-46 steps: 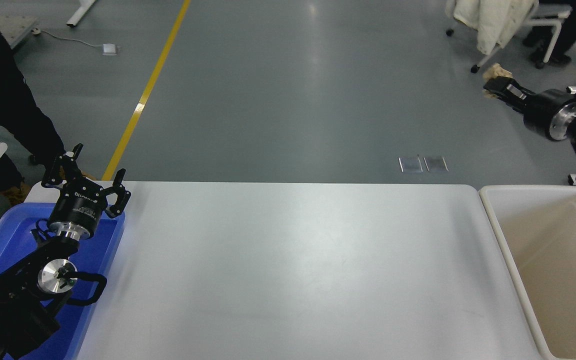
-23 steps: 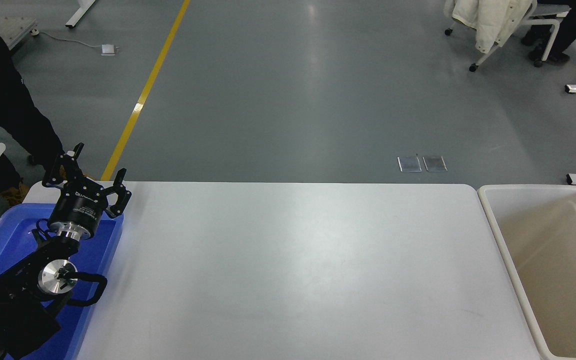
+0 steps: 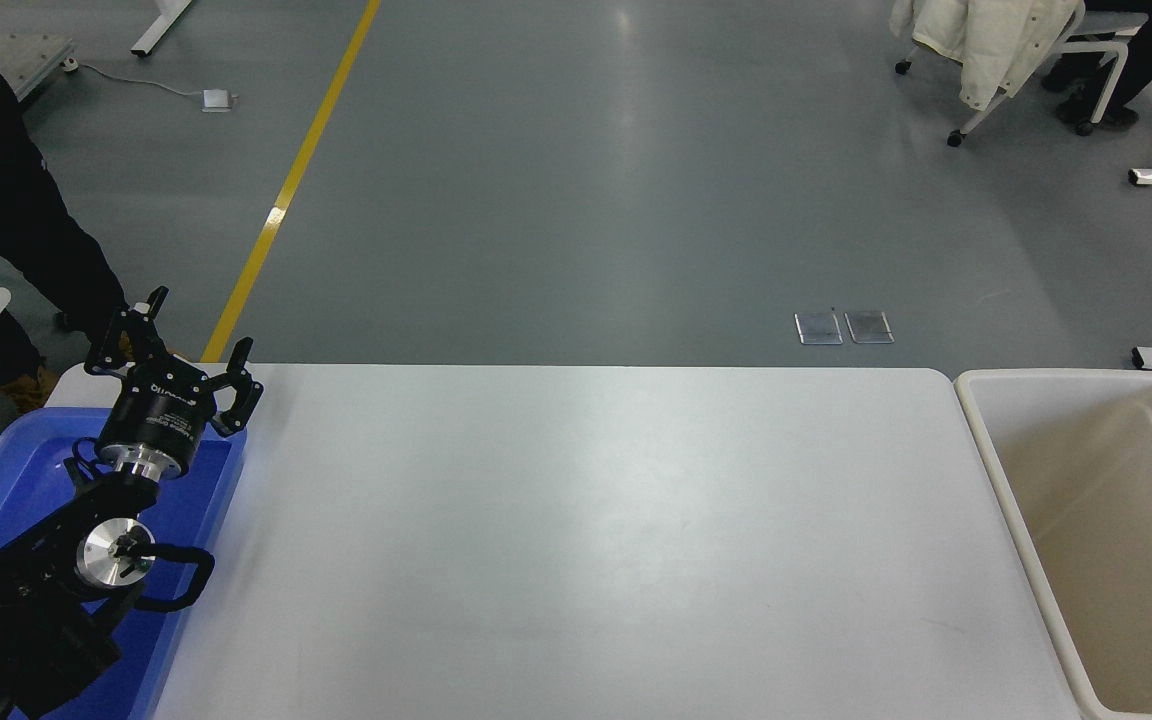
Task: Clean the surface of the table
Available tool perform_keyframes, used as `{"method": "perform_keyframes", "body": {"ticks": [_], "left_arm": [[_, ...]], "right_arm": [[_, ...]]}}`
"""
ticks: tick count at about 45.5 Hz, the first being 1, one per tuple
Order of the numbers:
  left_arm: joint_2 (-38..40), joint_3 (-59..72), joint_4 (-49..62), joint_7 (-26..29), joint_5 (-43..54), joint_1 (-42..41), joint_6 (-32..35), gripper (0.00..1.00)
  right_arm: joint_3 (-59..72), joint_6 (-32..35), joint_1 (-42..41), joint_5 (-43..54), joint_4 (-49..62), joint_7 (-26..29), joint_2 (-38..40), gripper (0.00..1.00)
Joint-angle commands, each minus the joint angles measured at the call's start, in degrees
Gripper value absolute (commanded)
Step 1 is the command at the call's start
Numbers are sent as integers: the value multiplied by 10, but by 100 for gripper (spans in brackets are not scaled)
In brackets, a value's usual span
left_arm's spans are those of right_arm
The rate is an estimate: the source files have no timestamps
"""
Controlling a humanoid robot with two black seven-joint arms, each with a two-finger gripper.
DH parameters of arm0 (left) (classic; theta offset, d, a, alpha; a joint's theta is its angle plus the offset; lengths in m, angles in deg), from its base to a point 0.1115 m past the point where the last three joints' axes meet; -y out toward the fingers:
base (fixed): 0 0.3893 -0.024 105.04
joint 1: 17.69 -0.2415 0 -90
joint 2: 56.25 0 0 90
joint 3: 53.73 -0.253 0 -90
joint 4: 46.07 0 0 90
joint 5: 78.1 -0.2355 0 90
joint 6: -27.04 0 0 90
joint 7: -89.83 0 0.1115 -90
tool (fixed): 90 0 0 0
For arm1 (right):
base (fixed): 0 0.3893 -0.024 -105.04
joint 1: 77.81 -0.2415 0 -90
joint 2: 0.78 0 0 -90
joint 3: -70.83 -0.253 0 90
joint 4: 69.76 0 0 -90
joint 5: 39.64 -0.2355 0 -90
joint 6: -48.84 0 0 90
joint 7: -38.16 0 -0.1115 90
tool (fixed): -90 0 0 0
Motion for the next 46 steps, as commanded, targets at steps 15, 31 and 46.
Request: {"method": "perform_keyframes", "body": {"ticks": [15, 31, 46], "left_arm": [[0, 0, 0, 0, 1, 0, 0, 100], [0, 0, 0, 0, 1, 0, 1, 100], [0, 0, 0, 0, 0, 0, 0, 100]], "right_arm": [[-5, -18, 44, 0, 0, 0, -38, 35], [-5, -48, 41, 0, -1, 0, -39, 97], [-16, -48, -8, -4, -15, 0, -30, 99]]}}
